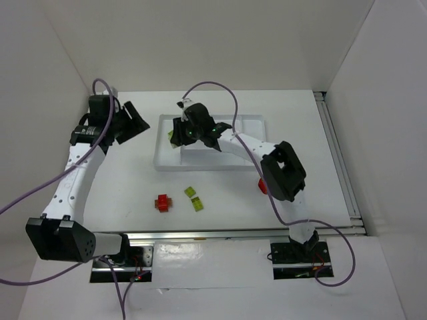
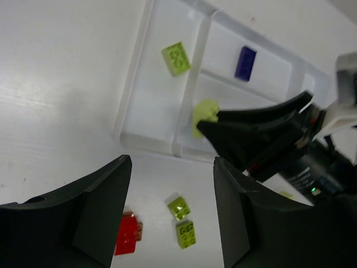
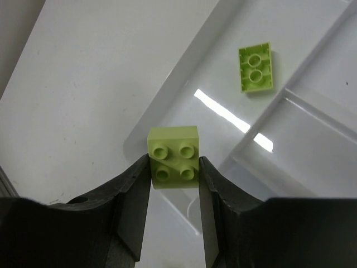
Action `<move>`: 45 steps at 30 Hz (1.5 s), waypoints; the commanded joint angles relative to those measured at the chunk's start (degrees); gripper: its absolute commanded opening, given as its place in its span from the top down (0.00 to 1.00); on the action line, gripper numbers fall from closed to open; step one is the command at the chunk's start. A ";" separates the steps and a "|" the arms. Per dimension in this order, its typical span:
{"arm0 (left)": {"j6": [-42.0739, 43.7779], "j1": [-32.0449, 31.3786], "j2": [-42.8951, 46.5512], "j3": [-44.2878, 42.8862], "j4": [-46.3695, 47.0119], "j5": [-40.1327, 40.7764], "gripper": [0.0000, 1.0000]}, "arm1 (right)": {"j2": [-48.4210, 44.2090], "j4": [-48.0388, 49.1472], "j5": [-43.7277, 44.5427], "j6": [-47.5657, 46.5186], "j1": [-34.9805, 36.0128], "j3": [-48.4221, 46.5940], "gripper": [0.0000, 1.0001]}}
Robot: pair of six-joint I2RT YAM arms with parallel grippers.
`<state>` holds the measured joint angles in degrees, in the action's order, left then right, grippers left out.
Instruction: Sort the legos into containers by color
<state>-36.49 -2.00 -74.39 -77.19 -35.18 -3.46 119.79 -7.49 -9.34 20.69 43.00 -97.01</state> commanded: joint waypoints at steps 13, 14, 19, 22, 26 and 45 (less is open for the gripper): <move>-1.47 -0.89 7.59 10.72 -6.39 6.62 0.33 | -1.88 -0.88 4.15 -4.52 0.42 -4.72 0.28; -2.00 -1.86 7.59 11.70 -7.26 7.41 0.34 | -4.01 -0.34 5.12 -4.52 0.41 -2.24 0.28; -7.89 -10.64 7.59 21.69 -7.19 5.85 0.32 | -21.82 2.29 10.13 -1.97 -1.77 16.39 0.28; -11.75 -15.64 7.07 25.15 -5.95 6.53 0.27 | -28.80 1.78 11.71 0.40 -2.57 26.68 0.26; -14.04 -20.22 5.57 27.17 -7.18 10.14 0.24 | -38.11 -2.96 16.01 0.93 -3.10 33.46 0.19; -19.06 -28.59 0.47 32.01 -4.64 16.91 0.34 | -41.21 -5.35 16.73 1.99 -3.63 37.77 0.18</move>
<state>-54.33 -30.37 -73.45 -45.28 -40.18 11.18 79.00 -13.08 6.76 22.26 39.48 -59.44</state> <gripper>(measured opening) 0.663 0.813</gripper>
